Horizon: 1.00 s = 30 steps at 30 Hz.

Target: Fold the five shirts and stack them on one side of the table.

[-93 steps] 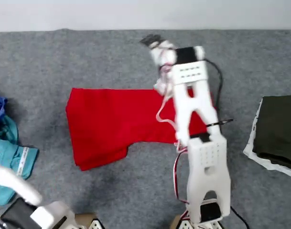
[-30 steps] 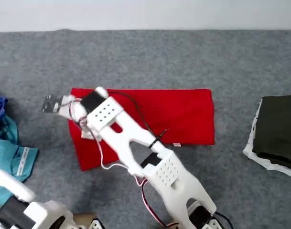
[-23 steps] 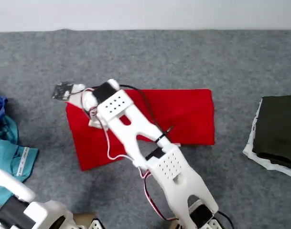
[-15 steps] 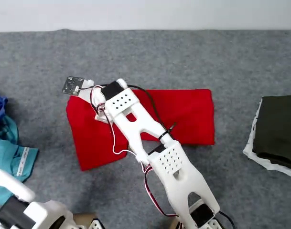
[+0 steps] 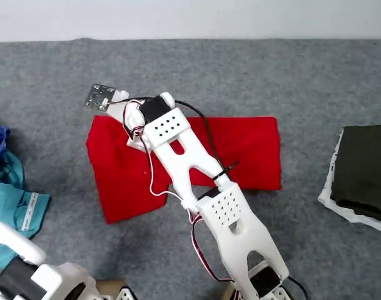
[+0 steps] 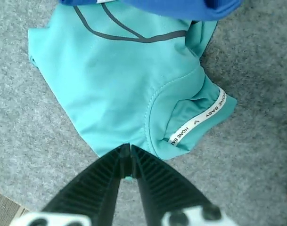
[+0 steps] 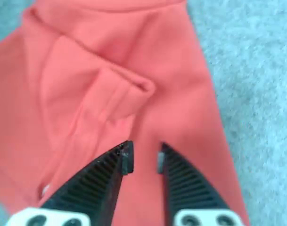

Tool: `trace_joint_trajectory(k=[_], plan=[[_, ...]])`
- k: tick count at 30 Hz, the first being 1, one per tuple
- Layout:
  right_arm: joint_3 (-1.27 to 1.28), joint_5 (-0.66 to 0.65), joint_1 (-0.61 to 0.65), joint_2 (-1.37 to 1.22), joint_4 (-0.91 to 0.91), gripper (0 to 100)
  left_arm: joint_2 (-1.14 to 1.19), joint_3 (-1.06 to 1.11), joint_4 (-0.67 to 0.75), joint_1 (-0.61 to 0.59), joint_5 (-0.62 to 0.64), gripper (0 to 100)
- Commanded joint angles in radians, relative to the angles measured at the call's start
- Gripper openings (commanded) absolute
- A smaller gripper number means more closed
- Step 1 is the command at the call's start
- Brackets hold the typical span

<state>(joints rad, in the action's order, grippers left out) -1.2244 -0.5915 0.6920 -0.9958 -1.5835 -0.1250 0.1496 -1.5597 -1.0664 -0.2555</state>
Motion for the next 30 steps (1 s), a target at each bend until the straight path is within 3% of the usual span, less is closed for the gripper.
trace_joint_trajectory(k=[1, 5, 11, 23, 30], plan=[[-0.114, 0.011, 0.053, 0.05, -0.125, 0.6, -0.005, 0.013, 0.041, 0.006, -0.008, 1], [-0.118, 0.015, 0.122, 0.045, -0.183, 0.9, -0.005, 0.058, 0.071, 0.008, -0.008, 1], [-0.121, 0.015, 0.145, -0.058, -0.125, 0.9, -0.008, 0.077, 0.068, 0.006, -0.008, 1], [-0.198, -0.063, -0.15, -0.166, 0.048, 0.9, -0.012, 0.077, 0.063, 0.006, -0.008, 1], [-0.316, -0.063, -0.035, -0.12, -0.036, 0.9, -0.005, 0.077, 0.069, 0.008, -0.008, 1]])
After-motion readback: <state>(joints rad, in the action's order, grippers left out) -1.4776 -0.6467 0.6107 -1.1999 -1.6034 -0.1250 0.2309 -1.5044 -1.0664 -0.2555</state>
